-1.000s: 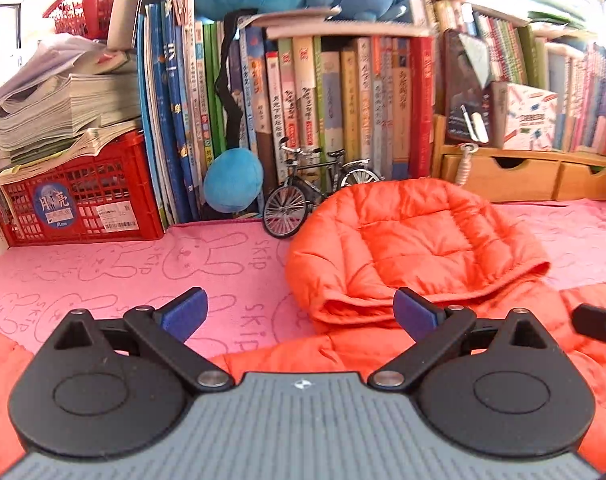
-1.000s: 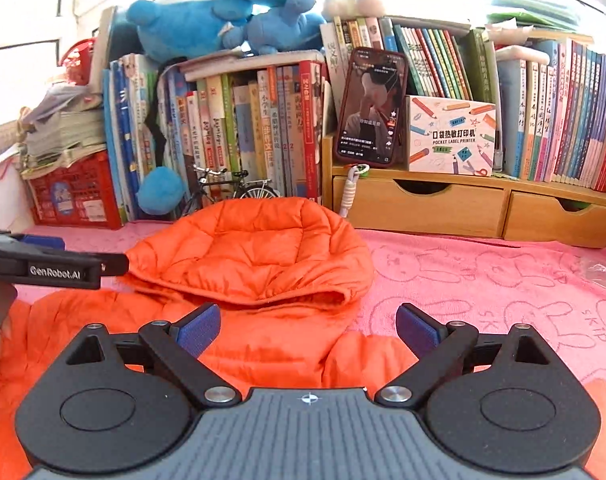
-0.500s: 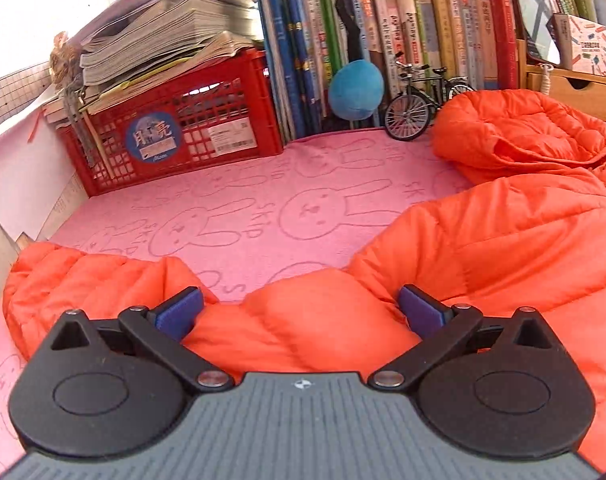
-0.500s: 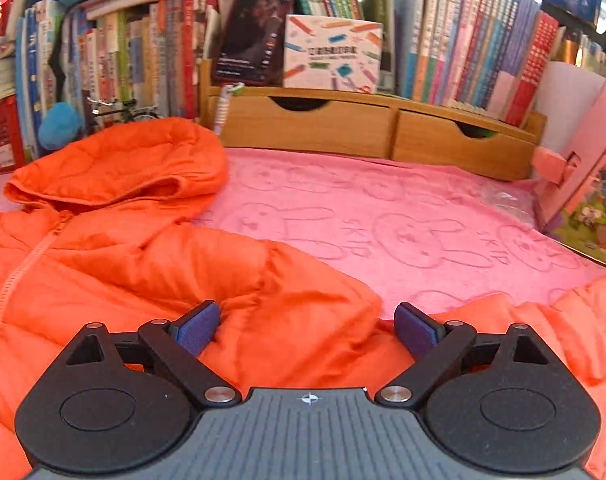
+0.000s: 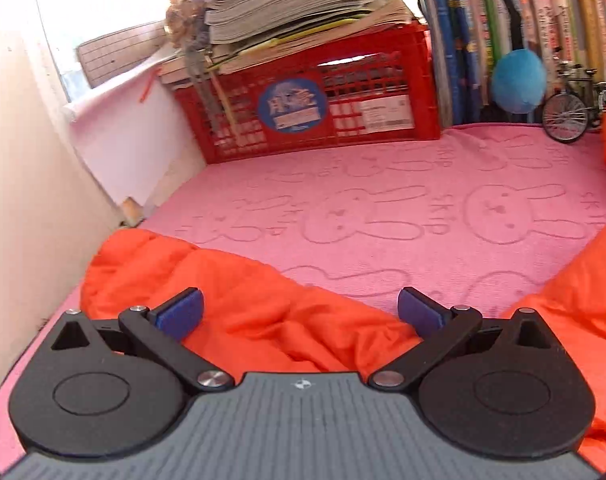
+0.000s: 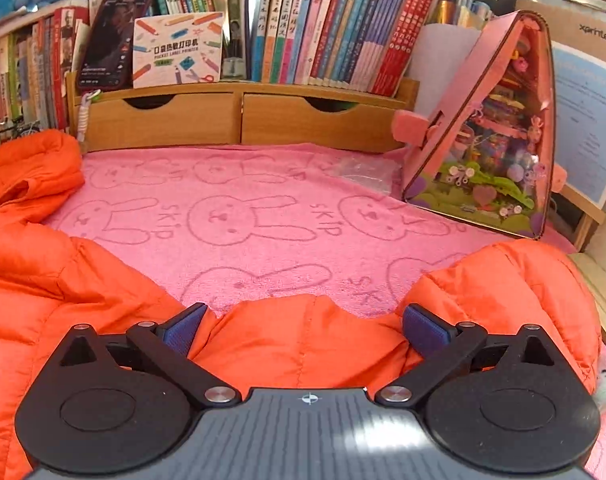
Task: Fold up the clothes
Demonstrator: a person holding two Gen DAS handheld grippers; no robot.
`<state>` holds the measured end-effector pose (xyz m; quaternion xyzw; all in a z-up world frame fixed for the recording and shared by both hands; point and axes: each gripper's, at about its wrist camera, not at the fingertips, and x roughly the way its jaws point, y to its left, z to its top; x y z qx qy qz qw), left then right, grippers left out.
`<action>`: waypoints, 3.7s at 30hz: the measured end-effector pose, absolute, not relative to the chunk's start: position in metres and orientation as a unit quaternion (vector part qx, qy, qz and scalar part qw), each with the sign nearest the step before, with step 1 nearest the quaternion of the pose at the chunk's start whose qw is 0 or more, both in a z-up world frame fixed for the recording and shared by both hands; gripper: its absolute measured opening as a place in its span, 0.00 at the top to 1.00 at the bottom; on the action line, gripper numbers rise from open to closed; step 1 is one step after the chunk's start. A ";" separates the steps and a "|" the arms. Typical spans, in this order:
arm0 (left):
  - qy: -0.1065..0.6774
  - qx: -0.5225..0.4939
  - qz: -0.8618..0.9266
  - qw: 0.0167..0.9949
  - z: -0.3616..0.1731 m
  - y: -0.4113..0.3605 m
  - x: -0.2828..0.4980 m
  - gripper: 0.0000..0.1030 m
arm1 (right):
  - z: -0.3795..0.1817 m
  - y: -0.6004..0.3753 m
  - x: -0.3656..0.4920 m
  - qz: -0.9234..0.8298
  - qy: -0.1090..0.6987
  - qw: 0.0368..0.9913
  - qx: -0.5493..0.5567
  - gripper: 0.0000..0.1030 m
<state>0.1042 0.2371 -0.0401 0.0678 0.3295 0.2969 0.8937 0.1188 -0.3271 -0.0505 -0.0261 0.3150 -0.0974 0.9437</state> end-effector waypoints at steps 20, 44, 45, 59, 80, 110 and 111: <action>0.330 0.042 0.064 0.941 -0.048 0.107 0.141 0.00 | -0.037 -0.149 0.155 0.093 0.334 0.938 -0.006 0.60; 0.342 0.005 0.108 0.934 -0.048 0.133 0.160 0.00 | -0.021 -0.115 0.086 0.249 0.314 0.916 -0.022 0.24; 0.342 0.004 0.107 0.934 -0.048 0.133 0.160 0.00 | -0.026 -0.117 0.083 0.247 0.321 0.914 -0.034 0.24; 0.343 0.004 0.108 0.933 -0.048 0.133 0.161 0.00 | -0.060 -0.368 0.096 -0.060 0.324 0.944 -0.033 0.20; 0.343 0.004 0.108 0.933 -0.048 0.133 0.161 0.00 | -0.032 -0.486 0.078 -0.139 0.266 0.945 0.134 0.69; 0.329 0.025 0.094 0.939 -0.033 0.123 0.145 0.02 | 0.002 -0.221 0.061 0.125 0.235 0.964 -0.027 0.26; 0.317 0.027 0.082 0.944 -0.025 0.119 0.134 0.02 | 0.000 -0.196 0.055 0.151 0.233 0.960 -0.048 0.26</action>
